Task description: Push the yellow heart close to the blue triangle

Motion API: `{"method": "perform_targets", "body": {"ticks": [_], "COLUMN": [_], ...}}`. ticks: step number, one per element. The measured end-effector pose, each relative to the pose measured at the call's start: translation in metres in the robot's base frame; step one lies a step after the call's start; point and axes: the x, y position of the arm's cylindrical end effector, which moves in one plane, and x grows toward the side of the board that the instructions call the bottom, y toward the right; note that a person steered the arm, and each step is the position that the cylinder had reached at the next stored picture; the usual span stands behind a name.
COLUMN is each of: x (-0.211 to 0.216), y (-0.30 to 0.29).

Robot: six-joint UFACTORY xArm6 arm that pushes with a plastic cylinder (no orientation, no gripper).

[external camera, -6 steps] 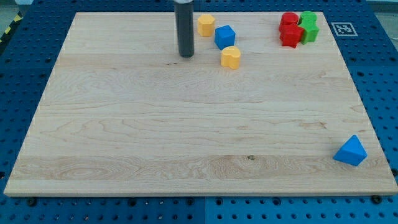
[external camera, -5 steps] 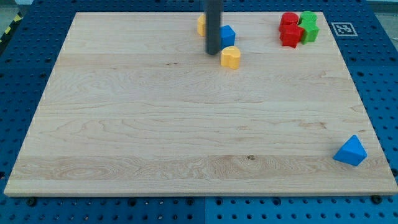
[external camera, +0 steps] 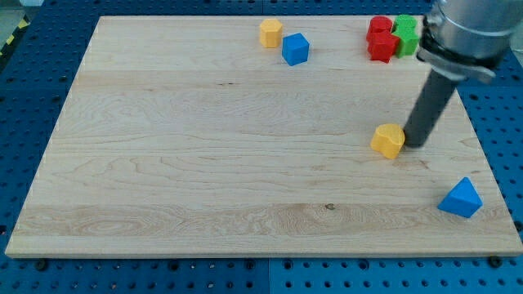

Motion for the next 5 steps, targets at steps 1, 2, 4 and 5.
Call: {"method": "perform_targets", "body": {"ticks": [1, 2, 4, 5], "x": [0.015, -0.031, -0.075, -0.042], "y": [-0.002, 0.005, -0.030, -0.048]}}
